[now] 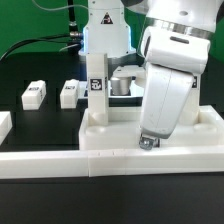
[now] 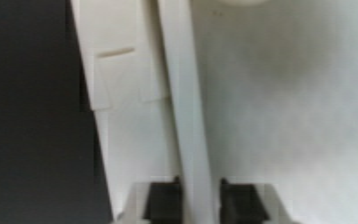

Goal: Assemble desk

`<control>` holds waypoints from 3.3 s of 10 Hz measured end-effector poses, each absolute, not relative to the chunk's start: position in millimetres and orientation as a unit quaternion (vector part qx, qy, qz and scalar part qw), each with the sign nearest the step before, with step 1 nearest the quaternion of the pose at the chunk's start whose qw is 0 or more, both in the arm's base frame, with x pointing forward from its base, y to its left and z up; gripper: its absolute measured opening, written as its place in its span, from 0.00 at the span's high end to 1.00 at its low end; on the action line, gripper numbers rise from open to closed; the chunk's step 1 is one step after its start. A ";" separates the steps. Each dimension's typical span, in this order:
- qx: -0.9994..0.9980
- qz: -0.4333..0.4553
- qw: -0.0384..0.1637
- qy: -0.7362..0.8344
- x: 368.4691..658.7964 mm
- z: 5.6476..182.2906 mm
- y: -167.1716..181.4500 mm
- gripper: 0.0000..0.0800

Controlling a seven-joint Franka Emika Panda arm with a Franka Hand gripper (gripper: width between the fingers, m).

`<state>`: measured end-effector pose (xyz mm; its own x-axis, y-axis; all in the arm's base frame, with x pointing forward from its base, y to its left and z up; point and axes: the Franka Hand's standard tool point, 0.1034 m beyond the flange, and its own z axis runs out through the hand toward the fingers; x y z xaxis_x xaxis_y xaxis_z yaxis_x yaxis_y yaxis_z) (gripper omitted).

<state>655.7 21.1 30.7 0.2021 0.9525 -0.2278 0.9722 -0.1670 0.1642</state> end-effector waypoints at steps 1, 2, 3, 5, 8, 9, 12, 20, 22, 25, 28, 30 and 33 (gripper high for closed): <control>0.763 -0.036 0.137 0.630 655.7 30.7 20.7 0.61; 0.763 -0.036 0.137 0.630 655.7 30.7 20.5 0.45; 0.763 -0.036 0.137 0.630 655.7 30.7 20.2 0.45; 0.764 -0.036 0.137 0.630 655.7 30.7 19.8 0.21; 0.764 -0.036 0.137 0.630 655.7 30.7 19.4 0.19; 0.764 -0.036 0.137 0.630 655.7 30.7 19.3 0.19; 0.764 -0.035 0.138 0.629 656.5 32.4 18.6 0.19; 0.874 -0.035 0.144 0.463 659.7 119.3 -23.9 0.19; 0.903 -0.025 0.146 0.403 659.9 120.1 -24.5 0.19; 0.948 -0.005 0.104 0.300 639.4 168.2 -61.5 0.19; 0.979 0.008 0.065 0.191 605.3 206.5 -129.3 0.19; 0.995 0.017 0.058 0.081 591.2 192.3 -127.2 0.19; 0.998 0.023 0.057 0.003 594.6 193.8 -126.6 0.19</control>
Offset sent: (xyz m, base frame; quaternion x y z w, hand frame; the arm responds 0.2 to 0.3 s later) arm 0.0000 0.0000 0.0000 0.0000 0.0000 0.0000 1.0000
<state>594.6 -126.6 193.8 0.9989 0.0082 0.0464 0.0028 -0.9935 0.1140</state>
